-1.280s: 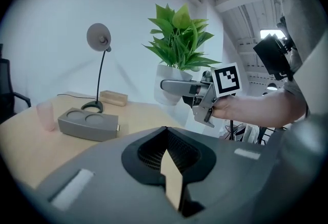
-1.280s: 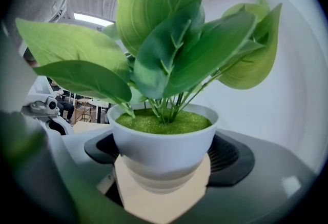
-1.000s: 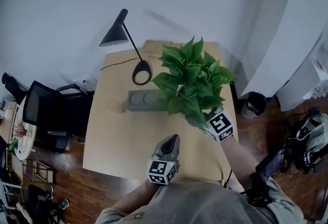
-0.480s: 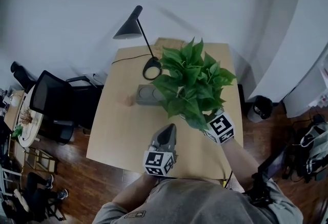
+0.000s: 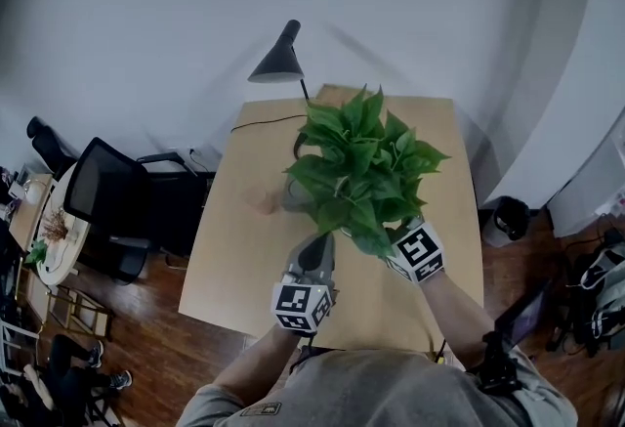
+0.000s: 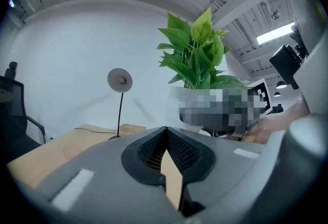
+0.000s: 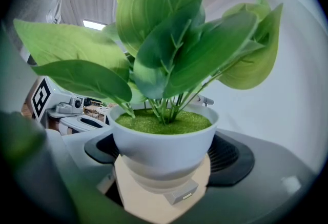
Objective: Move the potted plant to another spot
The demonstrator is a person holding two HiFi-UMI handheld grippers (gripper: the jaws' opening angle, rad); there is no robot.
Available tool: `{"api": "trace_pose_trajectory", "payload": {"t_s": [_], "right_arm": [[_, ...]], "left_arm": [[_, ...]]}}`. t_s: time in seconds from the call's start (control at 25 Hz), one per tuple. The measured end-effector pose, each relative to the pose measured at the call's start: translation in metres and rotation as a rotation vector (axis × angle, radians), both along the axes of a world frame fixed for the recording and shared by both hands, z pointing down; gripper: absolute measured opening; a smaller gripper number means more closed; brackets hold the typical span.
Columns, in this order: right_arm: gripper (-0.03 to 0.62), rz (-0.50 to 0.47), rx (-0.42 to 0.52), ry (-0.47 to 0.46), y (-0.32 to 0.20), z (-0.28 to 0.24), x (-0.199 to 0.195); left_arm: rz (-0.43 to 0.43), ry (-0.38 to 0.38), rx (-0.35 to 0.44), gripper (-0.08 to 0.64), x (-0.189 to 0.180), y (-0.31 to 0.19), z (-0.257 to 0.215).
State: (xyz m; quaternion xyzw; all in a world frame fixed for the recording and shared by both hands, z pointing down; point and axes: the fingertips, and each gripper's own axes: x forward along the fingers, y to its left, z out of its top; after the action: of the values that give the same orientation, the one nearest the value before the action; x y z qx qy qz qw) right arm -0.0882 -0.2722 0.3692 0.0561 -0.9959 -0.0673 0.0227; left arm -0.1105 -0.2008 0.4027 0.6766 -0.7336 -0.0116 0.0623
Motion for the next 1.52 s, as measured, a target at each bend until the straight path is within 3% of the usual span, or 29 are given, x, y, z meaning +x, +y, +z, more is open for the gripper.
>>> {"api": "trace_pose_trajectory", "payload": {"t_s": [0.16, 0.48, 0.8, 1.04, 1.36, 1.52], "right_arm": [[0.518, 0.041, -0.003, 0.000, 0.004, 0.000, -0.012], [0.518, 0.122, 0.007, 0.038, 0.076, -0.007, -0.148], [0.518, 0.188, 0.003, 0.029, 0.114, -0.007, -0.193], [0.518, 0.204, 0.013, 0.033, 0.138, -0.008, -0.195], [0.518, 0.184, 0.042, 0.011, 0.189, -0.006, -0.145], [0.518, 0.174, 0.019, 0.028, 0.197, 0.003, -0.137]], "left_arm": [[0.048, -0.008, 0.009, -0.006, -0.012, 0.000, -0.004], [0.123, 0.025, 0.037, -0.006, -0.154, 0.066, -0.018], [0.187, 0.019, 0.031, -0.006, -0.205, 0.094, -0.018], [0.203, 0.017, 0.054, -0.006, -0.210, 0.109, -0.025], [0.185, 0.000, 0.076, -0.006, -0.159, 0.157, -0.021], [0.169, 0.008, 0.055, -0.006, -0.151, 0.166, -0.018]]}}
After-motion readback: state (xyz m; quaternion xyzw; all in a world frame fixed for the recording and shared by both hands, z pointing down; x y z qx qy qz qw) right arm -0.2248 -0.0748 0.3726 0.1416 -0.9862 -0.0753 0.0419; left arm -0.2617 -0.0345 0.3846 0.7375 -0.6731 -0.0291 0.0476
